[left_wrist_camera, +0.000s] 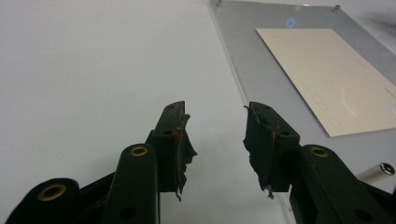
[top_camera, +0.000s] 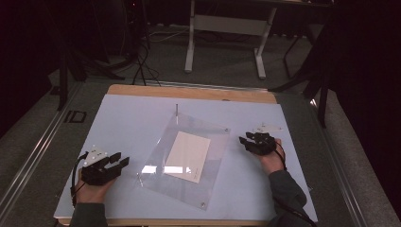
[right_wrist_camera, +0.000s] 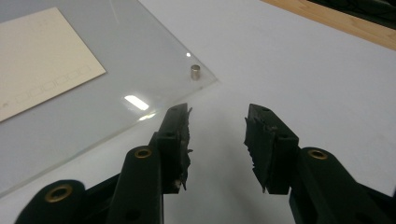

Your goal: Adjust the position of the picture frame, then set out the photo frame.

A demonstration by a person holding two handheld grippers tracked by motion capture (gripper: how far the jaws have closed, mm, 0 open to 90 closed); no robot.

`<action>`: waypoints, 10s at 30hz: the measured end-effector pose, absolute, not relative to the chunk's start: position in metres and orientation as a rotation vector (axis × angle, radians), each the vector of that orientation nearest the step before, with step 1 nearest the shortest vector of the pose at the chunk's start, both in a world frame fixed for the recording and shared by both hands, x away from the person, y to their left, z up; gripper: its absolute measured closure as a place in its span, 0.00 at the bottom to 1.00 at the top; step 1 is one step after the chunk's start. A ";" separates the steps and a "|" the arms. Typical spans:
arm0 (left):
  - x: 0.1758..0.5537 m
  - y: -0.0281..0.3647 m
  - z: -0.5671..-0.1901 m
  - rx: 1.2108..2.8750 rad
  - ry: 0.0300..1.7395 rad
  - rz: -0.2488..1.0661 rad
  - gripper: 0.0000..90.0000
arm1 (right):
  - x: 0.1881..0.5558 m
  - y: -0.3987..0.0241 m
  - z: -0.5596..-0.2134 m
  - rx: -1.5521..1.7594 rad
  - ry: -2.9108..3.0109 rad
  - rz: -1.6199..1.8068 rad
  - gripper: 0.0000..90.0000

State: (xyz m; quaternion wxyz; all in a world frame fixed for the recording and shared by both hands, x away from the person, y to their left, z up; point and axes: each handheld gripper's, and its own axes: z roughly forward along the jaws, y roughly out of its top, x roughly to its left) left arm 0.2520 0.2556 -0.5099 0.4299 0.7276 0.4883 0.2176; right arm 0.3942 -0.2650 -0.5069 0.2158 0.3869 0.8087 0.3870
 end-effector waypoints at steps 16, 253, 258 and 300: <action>0.228 0.253 -0.513 1.851 1.130 0.487 0.66 | 0.399 -0.246 -0.499 1.015 2.262 1.070 0.63; 0.411 0.191 -0.521 1.804 1.214 0.408 0.92 | 0.434 -0.223 -0.525 1.179 2.190 1.073 0.95; 0.409 0.191 -0.522 1.797 1.219 0.416 0.92 | 0.433 -0.223 -0.525 1.179 2.186 1.081 0.95; 0.394 0.202 -0.522 1.732 1.134 0.442 0.91 | 0.434 -0.227 -0.528 1.183 2.190 1.123 0.94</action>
